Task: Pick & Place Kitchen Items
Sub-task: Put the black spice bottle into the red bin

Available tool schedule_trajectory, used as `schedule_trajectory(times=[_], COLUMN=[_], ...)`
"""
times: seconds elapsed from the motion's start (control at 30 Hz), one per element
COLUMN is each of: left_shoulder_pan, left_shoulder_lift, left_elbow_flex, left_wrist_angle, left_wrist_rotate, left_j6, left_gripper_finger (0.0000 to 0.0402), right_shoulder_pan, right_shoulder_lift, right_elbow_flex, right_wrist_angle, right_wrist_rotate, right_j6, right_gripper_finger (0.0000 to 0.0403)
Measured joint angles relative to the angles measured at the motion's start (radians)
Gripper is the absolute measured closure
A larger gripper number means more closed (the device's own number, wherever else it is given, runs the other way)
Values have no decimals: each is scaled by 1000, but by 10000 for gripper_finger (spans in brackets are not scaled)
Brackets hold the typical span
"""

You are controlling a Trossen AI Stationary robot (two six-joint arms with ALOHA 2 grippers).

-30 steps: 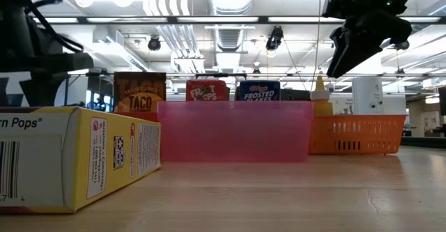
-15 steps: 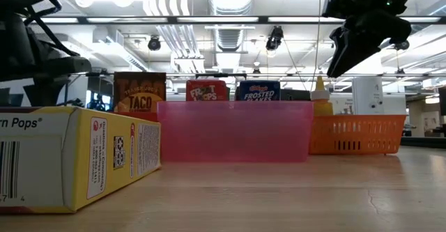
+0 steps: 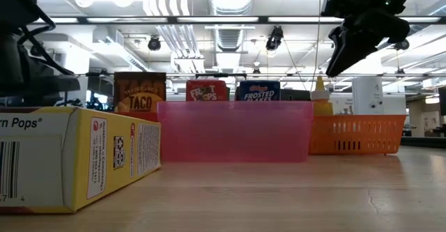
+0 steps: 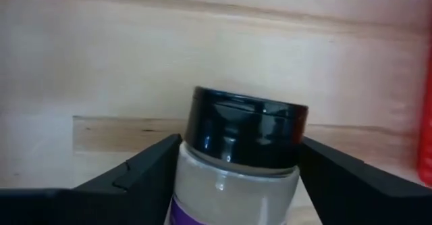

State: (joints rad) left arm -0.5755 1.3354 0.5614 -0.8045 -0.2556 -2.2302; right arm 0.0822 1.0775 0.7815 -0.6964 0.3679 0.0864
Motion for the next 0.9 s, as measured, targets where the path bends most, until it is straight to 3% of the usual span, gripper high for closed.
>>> schedule_trajectory(times=[0.43, 0.53, 0.7, 0.9], left_shoulder_pan=[0, -3, -33, -120], left_shoulder_lift=[-44, -49, -81, -138], left_elbow_flex=[-3, 8, 70, 196], left_wrist_angle=[1, 0, -28, -151], left_wrist_rotate=[-34, -54, -167, -383], left_j6=[125, 157, 222, 249], left_gripper_finger=[181, 183, 168, 179], right_shoulder_pan=[0, 0, 0, 0], right_shoulder_lift=[0, 0, 0, 0], right_elbow_flex=[0, -1, -2, -2], right_wrist_angle=[9, 8, 22, 128], right_wrist_rotate=[0, 0, 0, -17], right_j6=[2, -1, -43, -76], right_gripper_finger=[351, 356, 364, 371])
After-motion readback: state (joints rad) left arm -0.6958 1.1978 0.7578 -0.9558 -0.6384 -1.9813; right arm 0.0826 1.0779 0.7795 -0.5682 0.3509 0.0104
